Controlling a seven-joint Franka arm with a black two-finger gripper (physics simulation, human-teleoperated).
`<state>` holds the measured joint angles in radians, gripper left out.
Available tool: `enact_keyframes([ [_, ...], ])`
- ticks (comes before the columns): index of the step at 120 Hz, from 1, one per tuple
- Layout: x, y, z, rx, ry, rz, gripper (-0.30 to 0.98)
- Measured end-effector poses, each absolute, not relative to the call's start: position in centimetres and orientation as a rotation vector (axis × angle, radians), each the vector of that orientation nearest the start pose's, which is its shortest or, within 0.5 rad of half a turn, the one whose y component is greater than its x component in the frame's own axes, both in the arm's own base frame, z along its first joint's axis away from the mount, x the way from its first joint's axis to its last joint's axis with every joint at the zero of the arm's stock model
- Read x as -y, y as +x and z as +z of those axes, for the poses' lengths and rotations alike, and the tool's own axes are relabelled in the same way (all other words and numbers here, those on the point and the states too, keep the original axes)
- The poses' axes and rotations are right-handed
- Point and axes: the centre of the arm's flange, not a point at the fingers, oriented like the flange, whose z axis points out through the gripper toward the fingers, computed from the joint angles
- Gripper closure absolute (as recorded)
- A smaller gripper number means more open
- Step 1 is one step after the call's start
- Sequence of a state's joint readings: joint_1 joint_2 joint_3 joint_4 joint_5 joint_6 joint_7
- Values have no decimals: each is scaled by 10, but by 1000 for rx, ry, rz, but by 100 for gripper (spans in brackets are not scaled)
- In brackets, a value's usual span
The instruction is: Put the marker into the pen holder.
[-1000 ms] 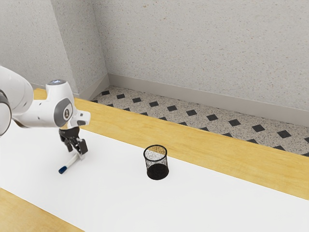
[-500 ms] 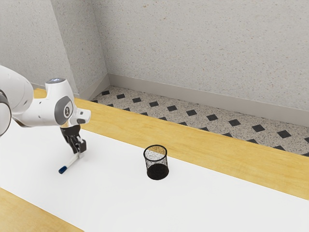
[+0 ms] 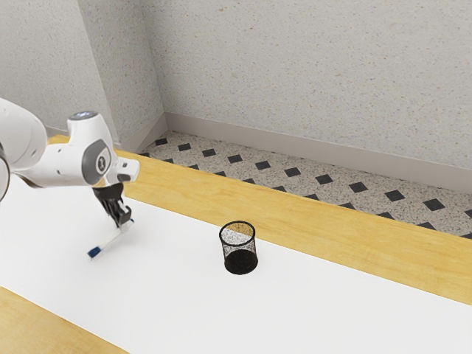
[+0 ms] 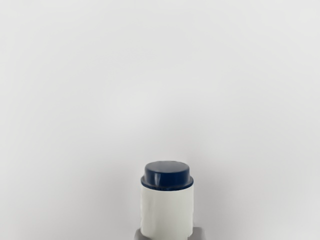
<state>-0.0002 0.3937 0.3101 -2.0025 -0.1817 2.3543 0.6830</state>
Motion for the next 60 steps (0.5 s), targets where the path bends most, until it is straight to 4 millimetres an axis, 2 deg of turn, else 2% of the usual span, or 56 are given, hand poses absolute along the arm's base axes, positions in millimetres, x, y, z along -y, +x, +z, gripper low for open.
enact_keyframes([
  [10,-166,583,294,-439,-3119,-54,79],
  [24,-133,592,343,-514,-3093,-186,79],
  [45,-47,601,414,-700,-3041,-380,79],
  [60,19,597,452,-831,-3012,-488,79],
])
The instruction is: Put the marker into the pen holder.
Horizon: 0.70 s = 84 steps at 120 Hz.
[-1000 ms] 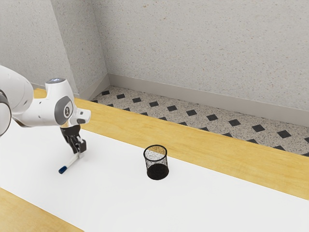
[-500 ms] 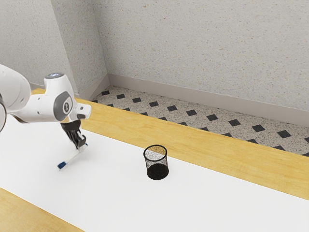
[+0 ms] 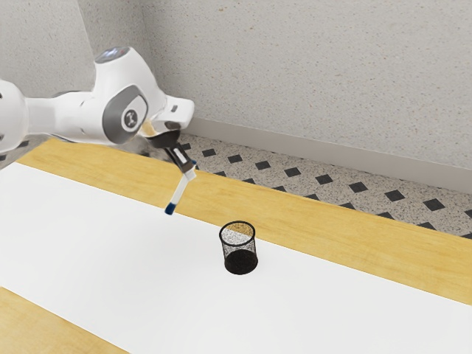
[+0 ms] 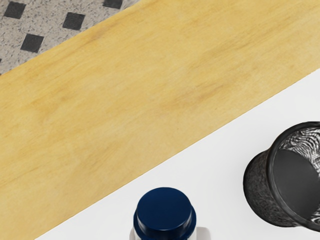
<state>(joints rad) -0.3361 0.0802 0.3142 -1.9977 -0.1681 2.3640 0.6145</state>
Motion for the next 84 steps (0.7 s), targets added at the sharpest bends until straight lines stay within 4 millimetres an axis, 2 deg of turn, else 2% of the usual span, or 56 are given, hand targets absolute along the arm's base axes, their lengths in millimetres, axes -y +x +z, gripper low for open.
enact_keyframes([
  [8,54,594,463,-894,-3000,-528,79],
  [23,116,587,463,-979,-3008,-574,79],
  [37,153,582,463,-1002,-3025,-623,79],
  [50,159,582,459,-963,-3046,-638,79],
  [68,149,593,431,-867,-3073,-596,77],
  [84,153,596,417,-826,-3091,-586,76],
])
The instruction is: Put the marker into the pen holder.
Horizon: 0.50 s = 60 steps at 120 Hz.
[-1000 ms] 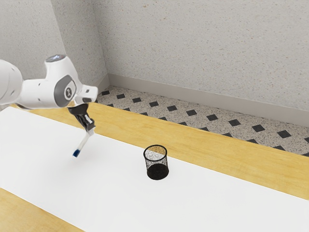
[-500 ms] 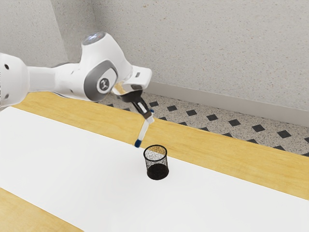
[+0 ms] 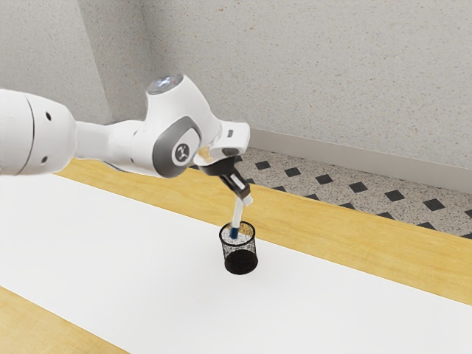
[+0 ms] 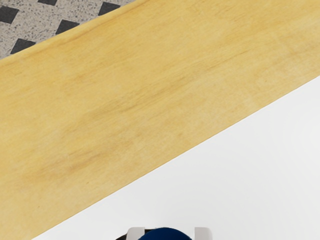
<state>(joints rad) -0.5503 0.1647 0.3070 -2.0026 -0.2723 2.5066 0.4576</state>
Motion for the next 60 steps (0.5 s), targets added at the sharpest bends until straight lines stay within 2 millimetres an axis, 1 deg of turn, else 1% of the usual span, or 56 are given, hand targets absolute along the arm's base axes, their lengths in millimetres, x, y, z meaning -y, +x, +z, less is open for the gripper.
enact_keyframes([
  [10,154,597,410,-804,-3098,-583,76],
  [29,153,598,407,-774,-3108,-589,75],
  [45,153,599,407,-771,-3119,-594,46],
  [53,153,599,408,-776,-3120,-599,34],
  [56,154,599,413,-785,-3115,-610,30],
  [58,155,601,426,-806,-3098,-632,28],
  [60,156,604,443,-831,-3075,-656,26],
])
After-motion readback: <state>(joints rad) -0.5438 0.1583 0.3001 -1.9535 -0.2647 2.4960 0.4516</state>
